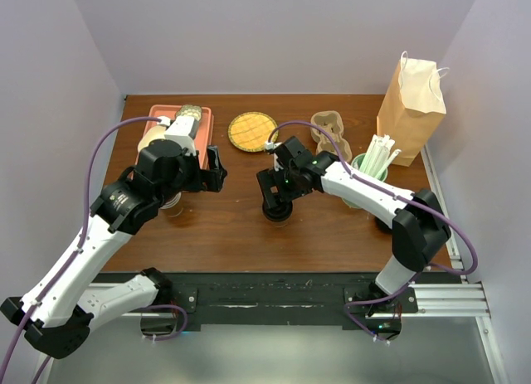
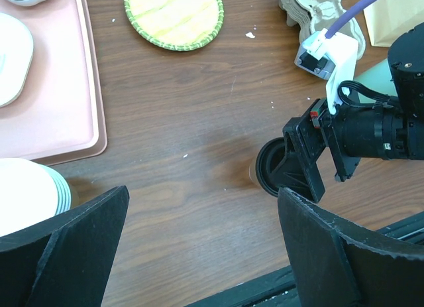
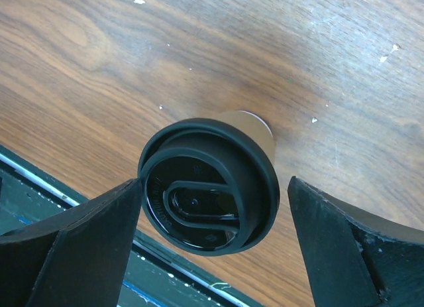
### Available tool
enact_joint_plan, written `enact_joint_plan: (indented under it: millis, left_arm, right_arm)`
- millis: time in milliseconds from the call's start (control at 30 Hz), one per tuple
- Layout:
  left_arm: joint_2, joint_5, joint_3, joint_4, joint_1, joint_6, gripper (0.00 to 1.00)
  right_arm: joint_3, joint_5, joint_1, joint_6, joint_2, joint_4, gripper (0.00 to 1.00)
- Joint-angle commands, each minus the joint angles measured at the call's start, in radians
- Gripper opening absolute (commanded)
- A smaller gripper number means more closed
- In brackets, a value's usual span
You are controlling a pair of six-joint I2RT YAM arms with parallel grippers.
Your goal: Pack the takeout coffee
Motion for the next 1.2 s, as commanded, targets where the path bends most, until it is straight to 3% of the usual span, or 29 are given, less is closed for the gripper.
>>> enact_joint_plan:
  millis: [0,500,833,1167]
  left_arm:
    - [-0.017,-0.013,0.031,0.015,-0.001,0.012,1.00]
    - [-0.014,-0.005,0.026,0.014,-0.003,-0.001,1.00]
    - [-0.014,-0.008,0.027,0.008,-0.001,-0.005,1.00]
    - [-0.027,-0.025,0.031,-0.008,-0.003,-0.011,1.00]
  right_arm:
    - [0.057,0.043,-0.005,-0.008,-0.019,-0.053,0.96]
    - [0.022,0.065,0.007,-0.016,-0.022,-0.072,0.96]
    - [0.014,0.127,-0.002,-0.034,-0.017,-0.098,0.88]
    - [-0.029,0.135,-0.160,-0.105,-0.057,-0.090,0.85]
